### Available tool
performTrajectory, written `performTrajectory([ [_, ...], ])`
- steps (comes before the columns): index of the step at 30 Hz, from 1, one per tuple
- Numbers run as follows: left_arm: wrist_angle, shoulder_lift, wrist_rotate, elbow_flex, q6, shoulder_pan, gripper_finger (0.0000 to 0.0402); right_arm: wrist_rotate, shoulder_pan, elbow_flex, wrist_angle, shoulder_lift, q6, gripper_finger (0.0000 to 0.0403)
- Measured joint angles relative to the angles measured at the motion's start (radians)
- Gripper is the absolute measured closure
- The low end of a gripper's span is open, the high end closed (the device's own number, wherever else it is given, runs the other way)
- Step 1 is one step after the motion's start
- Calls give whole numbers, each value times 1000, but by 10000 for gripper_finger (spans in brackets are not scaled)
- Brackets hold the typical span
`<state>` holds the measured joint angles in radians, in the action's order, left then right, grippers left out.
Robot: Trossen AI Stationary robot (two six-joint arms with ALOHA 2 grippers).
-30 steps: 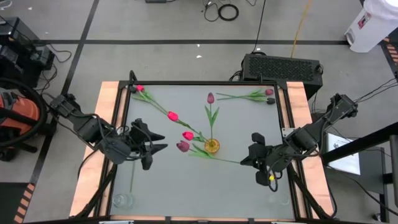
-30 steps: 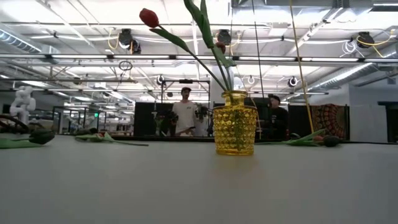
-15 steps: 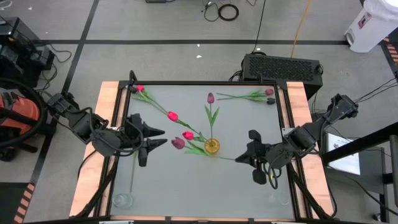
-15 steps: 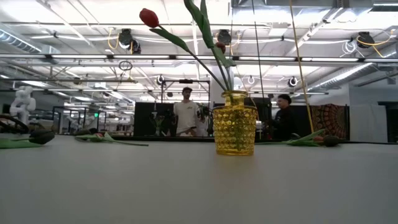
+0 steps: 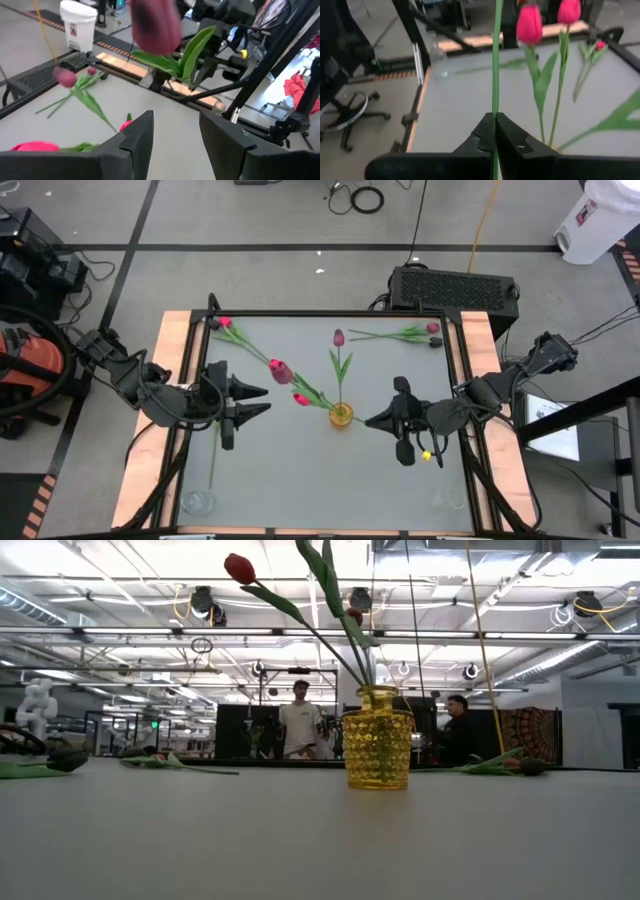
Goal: Sort flowers into vase by color
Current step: Put the bottom red flower into the yellow vase
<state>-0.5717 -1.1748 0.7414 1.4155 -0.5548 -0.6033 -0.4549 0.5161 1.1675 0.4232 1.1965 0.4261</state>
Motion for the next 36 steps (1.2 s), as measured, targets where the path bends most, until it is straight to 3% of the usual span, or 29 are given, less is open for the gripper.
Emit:
performTrajectory([
  [9, 141, 0, 7, 0, 126, 22, 235, 0, -29, 0, -122, 0, -63, 403],
  [36, 328, 0, -36, 0, 274, 109, 235, -15, -33, 0, -120, 0, -72, 403],
])
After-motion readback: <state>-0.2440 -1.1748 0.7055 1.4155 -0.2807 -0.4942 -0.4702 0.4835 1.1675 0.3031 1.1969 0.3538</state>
